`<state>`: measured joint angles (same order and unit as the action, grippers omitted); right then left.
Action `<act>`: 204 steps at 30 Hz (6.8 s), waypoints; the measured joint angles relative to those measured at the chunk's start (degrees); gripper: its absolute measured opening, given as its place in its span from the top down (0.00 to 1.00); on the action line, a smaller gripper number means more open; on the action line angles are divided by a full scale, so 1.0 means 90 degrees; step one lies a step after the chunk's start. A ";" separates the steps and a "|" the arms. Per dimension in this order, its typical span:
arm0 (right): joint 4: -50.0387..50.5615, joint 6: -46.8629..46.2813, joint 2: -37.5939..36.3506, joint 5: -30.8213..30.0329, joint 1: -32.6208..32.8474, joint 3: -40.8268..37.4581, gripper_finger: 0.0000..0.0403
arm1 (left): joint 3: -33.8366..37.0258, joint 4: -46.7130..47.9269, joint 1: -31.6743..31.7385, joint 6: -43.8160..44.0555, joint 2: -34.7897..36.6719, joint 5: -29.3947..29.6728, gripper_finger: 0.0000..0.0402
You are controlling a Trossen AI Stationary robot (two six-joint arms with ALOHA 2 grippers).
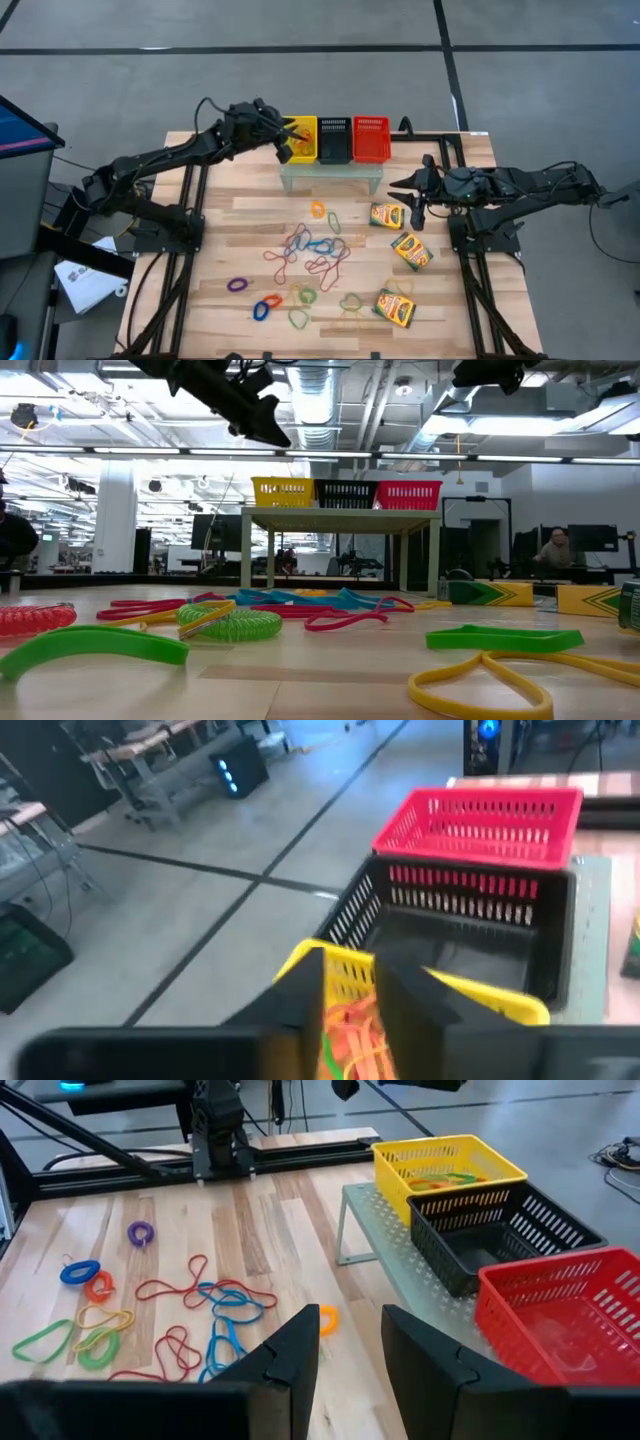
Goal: Pick & Place Office Desk Supplies
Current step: Put the big yellow rubber band into the yellow bin on the shelf, then put the big red rubber band into the yellow bin on the shelf, then put the top left big red rubber band into the yellow bin on the shelf
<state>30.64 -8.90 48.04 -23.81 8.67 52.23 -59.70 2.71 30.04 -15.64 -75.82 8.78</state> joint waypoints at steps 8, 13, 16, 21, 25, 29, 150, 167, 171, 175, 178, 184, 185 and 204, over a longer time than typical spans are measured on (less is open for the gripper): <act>0.0077 -0.0086 0.0001 0.0000 0.0000 0.0000 0.73 | 0.0000 0.1594 -0.0225 0.0486 0.0337 0.0022 0.46; 0.0074 -0.0086 0.0002 0.0000 0.0000 0.0000 0.73 | 0.0095 0.3586 -0.1057 0.1103 0.0921 -0.0492 0.41; 0.0074 -0.0086 0.0002 0.0000 0.0000 0.0000 0.73 | 0.0513 0.3952 -0.2104 0.1605 0.1345 -0.0640 0.41; 0.0074 -0.0086 0.0001 0.0000 0.0000 0.0000 0.73 | 0.1430 0.3637 -0.4262 0.2252 0.1860 0.0047 0.40; 0.0074 -0.0083 0.0001 0.0000 0.0000 0.0000 0.73 | 0.2193 0.2618 -0.5444 0.3031 0.1936 0.0890 0.40; 0.0074 -0.0083 0.0002 0.0000 0.0000 0.0000 0.73 | 0.2909 0.1366 -0.5807 0.3292 0.1636 0.0983 0.40; 0.0266 0.0048 -0.0001 0.0330 0.0036 0.0000 0.73 | 0.0205 0.2353 -0.3489 0.2138 -0.0060 0.0528 0.46; 0.0365 0.0018 0.0002 0.0500 0.0090 -0.0001 0.73 | 0.2519 0.0598 -0.5039 0.4818 -0.0774 0.1920 0.46; 0.0375 -0.0013 0.0002 0.0500 0.0090 0.0000 0.73 | 0.2669 0.0178 -0.4749 0.4822 -0.1079 0.1933 0.46; 0.0371 -0.0013 0.0002 0.0500 0.0090 -0.0002 0.73 | 0.2687 -0.0164 -0.4442 0.4572 -0.1376 0.1927 0.46; 0.0366 -0.0011 -0.0001 0.0500 0.0076 -0.0002 0.73 | 0.2686 -0.0525 -0.4186 0.4402 -0.1511 0.1729 0.46; 0.0371 -0.0009 -0.0001 0.0495 0.0066 -0.0002 0.73 | 0.2684 -0.0750 -0.3825 0.4114 -0.1776 0.1350 0.46; 0.0373 -0.0011 0.0001 0.0495 0.0066 -0.0002 0.73 | 0.2684 -0.0744 -0.3797 0.4111 -0.1822 0.1347 0.46; 0.0405 0.0002 -0.0001 0.0481 0.0066 -0.0002 0.73 | 0.2657 -0.1077 -0.3832 0.4285 -0.2517 0.1219 0.94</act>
<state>34.28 -8.88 48.03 -19.49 9.26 52.21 -35.79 -6.98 -4.45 22.93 -98.48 19.75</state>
